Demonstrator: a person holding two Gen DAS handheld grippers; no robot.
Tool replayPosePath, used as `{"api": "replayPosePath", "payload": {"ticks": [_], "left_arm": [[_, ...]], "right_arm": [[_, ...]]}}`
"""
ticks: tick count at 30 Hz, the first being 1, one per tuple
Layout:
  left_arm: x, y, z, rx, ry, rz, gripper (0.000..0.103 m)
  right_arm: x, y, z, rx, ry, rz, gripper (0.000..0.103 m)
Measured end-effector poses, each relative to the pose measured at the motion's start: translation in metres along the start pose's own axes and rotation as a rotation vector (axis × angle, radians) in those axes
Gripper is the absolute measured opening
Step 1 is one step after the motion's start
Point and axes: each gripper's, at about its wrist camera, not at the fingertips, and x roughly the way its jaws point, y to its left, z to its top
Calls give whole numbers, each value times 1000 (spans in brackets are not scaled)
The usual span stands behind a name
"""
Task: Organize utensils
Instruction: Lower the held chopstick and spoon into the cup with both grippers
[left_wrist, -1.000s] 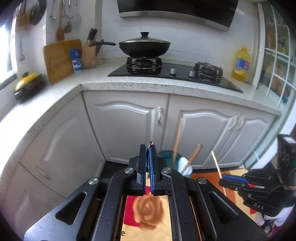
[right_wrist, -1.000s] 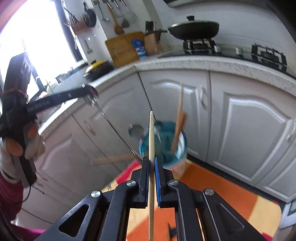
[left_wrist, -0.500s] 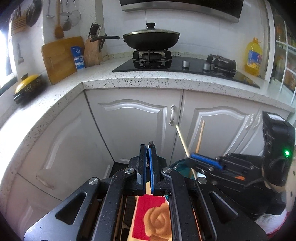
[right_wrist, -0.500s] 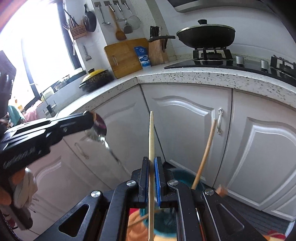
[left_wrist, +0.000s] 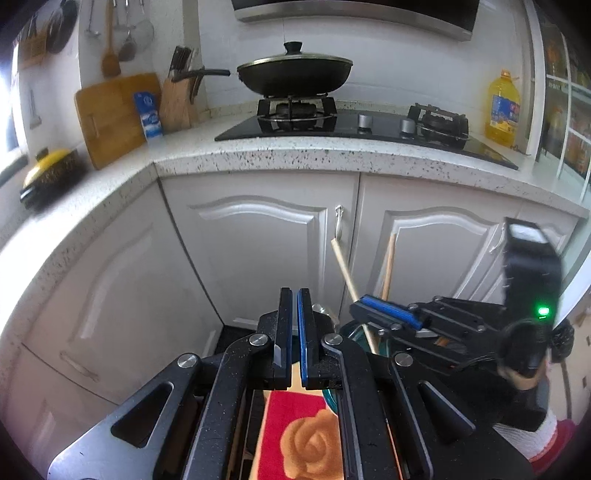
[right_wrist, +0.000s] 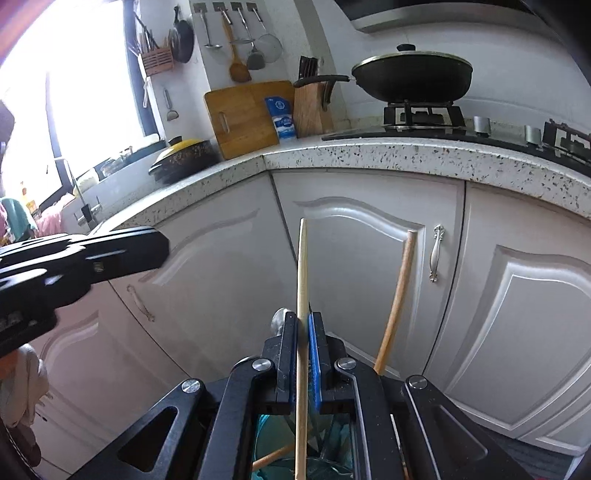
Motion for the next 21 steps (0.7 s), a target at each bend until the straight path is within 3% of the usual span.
{"api": "replayPosePath", "payload": {"ticks": [11,16,21], "left_arm": [[-9,16,-20,-106,34,-41,1],[-11,24,-33,-116,51,-45,1],[-15,29,-44,-137,57,-59,1]], "right_arm": [[0,14,4,-89,-35,-56,5],[4,26,-18,-172,7,-87,5],[-11,20,-33,-174,58,-89,5]]}}
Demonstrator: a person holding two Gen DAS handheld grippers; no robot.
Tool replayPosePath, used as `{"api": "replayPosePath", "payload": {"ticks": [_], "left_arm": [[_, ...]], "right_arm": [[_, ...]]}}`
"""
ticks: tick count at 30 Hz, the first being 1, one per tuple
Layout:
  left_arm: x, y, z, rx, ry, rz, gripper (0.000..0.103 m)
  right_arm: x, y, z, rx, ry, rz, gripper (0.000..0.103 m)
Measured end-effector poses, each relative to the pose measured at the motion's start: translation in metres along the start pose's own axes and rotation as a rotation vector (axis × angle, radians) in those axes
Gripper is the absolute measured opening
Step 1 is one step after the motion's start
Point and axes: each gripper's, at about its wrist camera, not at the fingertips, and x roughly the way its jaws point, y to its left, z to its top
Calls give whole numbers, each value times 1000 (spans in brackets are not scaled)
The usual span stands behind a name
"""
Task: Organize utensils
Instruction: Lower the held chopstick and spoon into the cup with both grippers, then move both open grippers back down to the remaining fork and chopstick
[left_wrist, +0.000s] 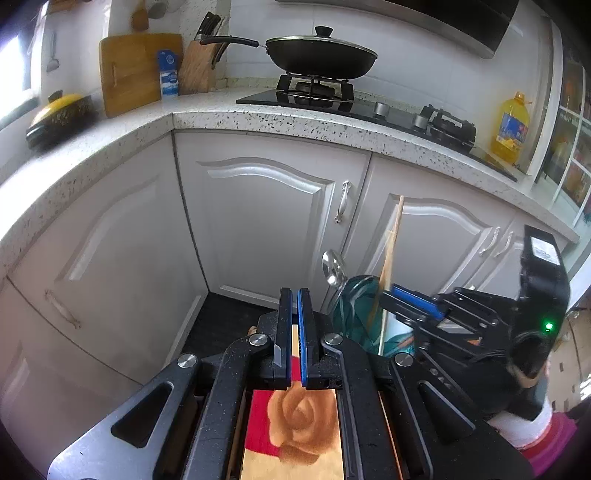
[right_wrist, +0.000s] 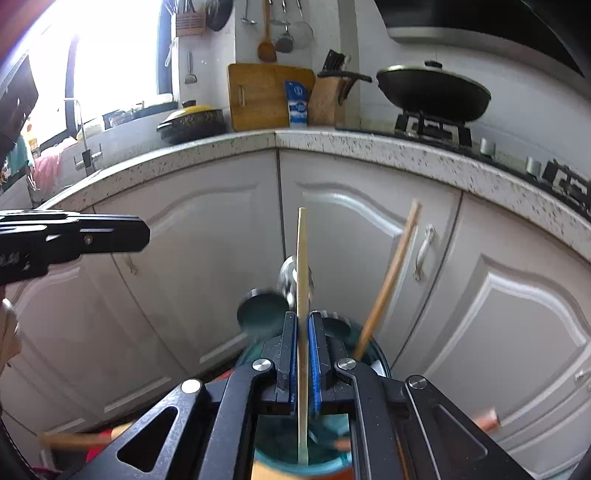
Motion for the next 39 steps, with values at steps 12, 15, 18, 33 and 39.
{"api": "replayPosePath", "payload": {"ticks": [12,15,18,33,39], "left_arm": [[-6,5,-34,-49,86,-17,15],[-9,6,-42,-75,96,-28,32],[-14,7,-50,-89,105,-33,34],[-41,-6,-110,-98,169,-79,35],[-37,-19,-140,-85,211,-86,36]], "right_arm": [[-48,-21,-28,73,70,-45,26],[-64,-23,-33,90,77,-58,26],[-76,-21,-39,103,93,-49,33],[-98,-32,-144,163,360,-64,37],[-95,-39,-196,206,461,-70,37]]}}
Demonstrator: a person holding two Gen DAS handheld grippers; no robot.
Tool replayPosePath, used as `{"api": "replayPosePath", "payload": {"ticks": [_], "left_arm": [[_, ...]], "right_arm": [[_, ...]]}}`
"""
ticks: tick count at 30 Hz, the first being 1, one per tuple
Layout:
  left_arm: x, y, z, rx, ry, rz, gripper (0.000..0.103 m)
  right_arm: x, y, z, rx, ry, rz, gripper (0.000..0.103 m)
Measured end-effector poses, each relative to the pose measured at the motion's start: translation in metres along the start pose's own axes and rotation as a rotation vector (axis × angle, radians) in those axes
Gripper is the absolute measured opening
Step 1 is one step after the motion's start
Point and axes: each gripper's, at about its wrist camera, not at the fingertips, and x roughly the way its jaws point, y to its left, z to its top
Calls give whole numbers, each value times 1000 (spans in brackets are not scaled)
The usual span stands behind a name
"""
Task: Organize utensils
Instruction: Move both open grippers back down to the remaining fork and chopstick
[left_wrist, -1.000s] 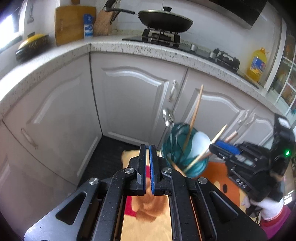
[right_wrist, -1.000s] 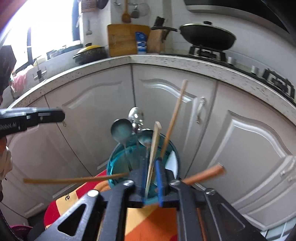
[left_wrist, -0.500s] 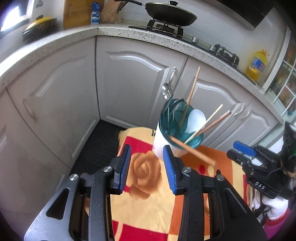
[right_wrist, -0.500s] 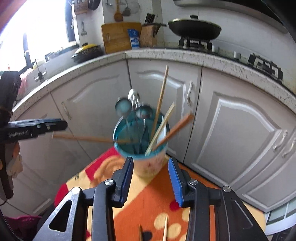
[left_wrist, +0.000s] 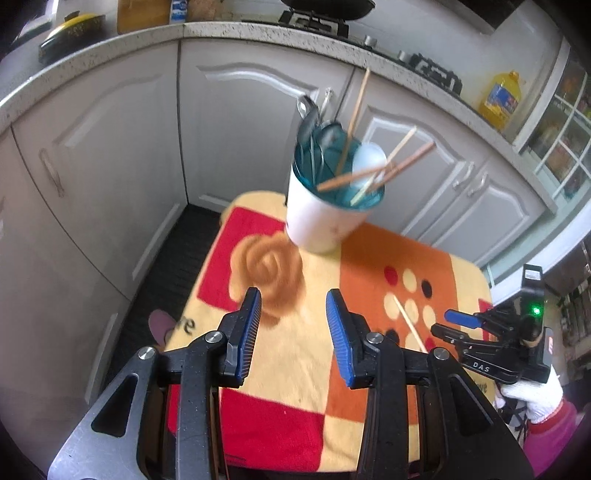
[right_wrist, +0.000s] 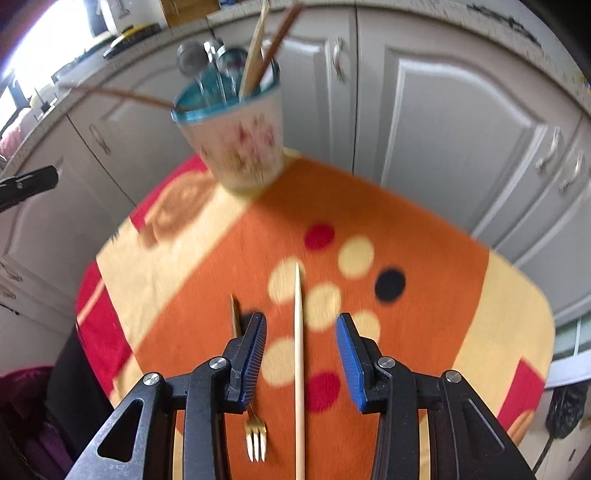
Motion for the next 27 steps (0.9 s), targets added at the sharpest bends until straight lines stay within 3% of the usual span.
{"api": "replayPosePath", "payload": {"ticks": [5,14,17,20,27], "left_arm": [[16,-13,-18,22,46,-2,36],[37,-33,-33,60,97,-5,36],[41,-37,-36,73,105,-6,36],[44,-40,-38,78,118,-11,36],[57,-49,-42,85,159,-34,36]], "right_arm": [[18,-4,-21,24,49,-1,37],[49,11,-14,-44,105,-66,37],[51,11,-13,-72,94,-79,37],[48,5,-13,-77,103,-95,29],[39,-26,-20,-12,110,-125,29]]}}
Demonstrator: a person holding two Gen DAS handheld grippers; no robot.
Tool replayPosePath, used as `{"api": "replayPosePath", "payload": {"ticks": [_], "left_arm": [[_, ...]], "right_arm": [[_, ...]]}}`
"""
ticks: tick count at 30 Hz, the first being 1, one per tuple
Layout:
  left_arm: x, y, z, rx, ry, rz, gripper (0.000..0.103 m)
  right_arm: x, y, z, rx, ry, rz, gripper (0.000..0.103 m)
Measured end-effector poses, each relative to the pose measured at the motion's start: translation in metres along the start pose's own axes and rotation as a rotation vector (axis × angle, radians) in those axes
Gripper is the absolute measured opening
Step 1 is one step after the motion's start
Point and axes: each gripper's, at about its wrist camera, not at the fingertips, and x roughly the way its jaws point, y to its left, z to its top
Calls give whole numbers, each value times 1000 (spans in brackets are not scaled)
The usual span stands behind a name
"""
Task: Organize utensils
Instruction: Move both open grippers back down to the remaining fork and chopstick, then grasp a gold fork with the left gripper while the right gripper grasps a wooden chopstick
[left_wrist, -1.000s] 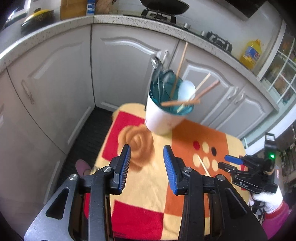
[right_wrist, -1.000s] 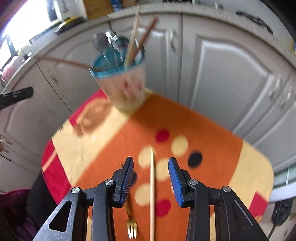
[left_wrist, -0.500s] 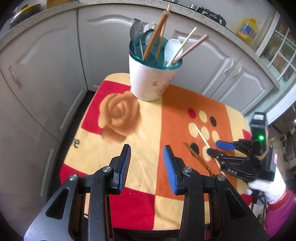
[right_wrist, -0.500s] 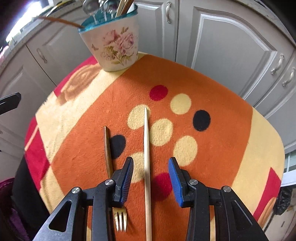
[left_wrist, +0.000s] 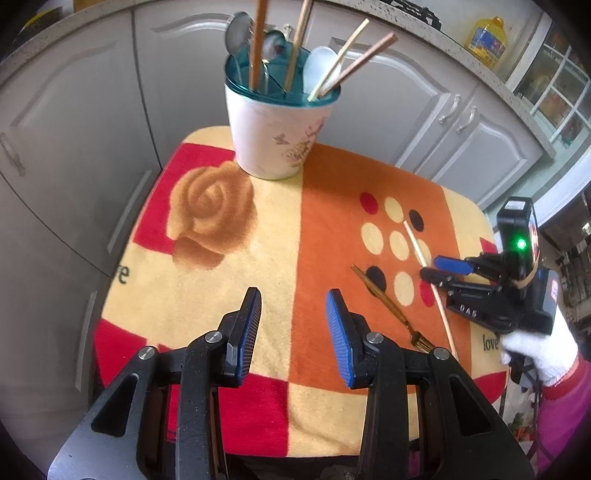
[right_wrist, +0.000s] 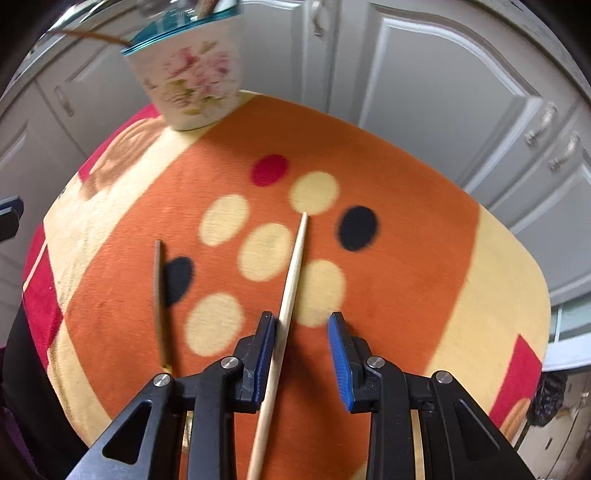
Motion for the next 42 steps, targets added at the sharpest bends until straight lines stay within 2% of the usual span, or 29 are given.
{"api": "replayPosePath", "payload": {"ticks": [8,13,19,25,31,34,39,42], "left_arm": [[30,-23,-2,0,104,-83,36],[58,-40,-1,-18,180,-122,35],[88,-56,2,-26,239,-119,36],[103,-66,8,22,236,-67,36],[117,-83,23,64,211,-102,36],[125,-94,32,100,206,-149,36],[131,-98,44,88,234,-232,36],[122,-90,46,78,225,-223,36]], "right_arm": [[-10,-23,-8,104,-9,81,32],[-15,-28,-16,107,-5,94,35],[-16,-27,-26,91,4,107,38],[-21,-32,-30,94,-8,96,38],[-25,-43,-32,128,-22,114,39],[-26,-49,-33,152,-26,116,39],[-25,-54,-34,164,-15,116,40],[-28,-56,-33,179,-31,134,40]]}}
